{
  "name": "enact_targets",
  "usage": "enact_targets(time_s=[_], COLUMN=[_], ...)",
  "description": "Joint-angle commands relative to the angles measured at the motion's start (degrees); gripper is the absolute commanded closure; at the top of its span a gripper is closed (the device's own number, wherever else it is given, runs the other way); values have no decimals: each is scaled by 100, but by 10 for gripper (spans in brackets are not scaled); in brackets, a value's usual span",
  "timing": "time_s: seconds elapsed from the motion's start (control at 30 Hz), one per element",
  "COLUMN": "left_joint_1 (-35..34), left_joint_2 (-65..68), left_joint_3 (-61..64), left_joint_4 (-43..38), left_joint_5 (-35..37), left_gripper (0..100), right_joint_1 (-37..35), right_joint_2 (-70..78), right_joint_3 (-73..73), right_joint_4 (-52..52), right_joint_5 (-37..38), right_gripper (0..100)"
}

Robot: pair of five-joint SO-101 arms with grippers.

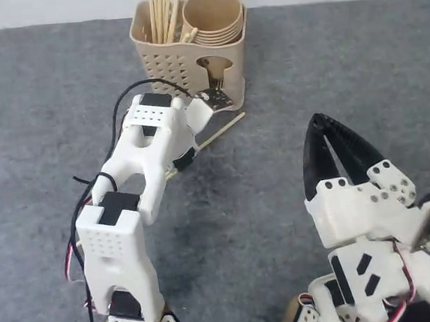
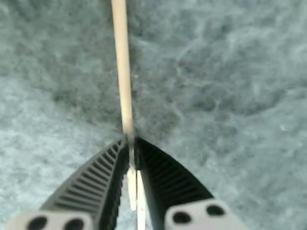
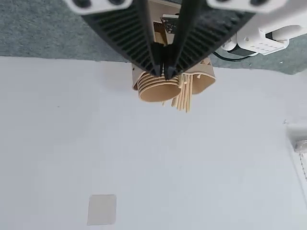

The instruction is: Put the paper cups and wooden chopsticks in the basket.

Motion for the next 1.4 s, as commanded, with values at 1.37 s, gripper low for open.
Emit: enact_targets(time_s=[1.37], left_joint_1=[396], left_joint_2=[563], left_joint_3=[-2114], left_joint_4=[1969], left_joint_5=[677], left_gripper=[988], right_joint_1=[57], right_joint_2=[-22], right_joint_3=[-18], right_joint_4=[347], right_joint_5=[88], right_gripper=[990])
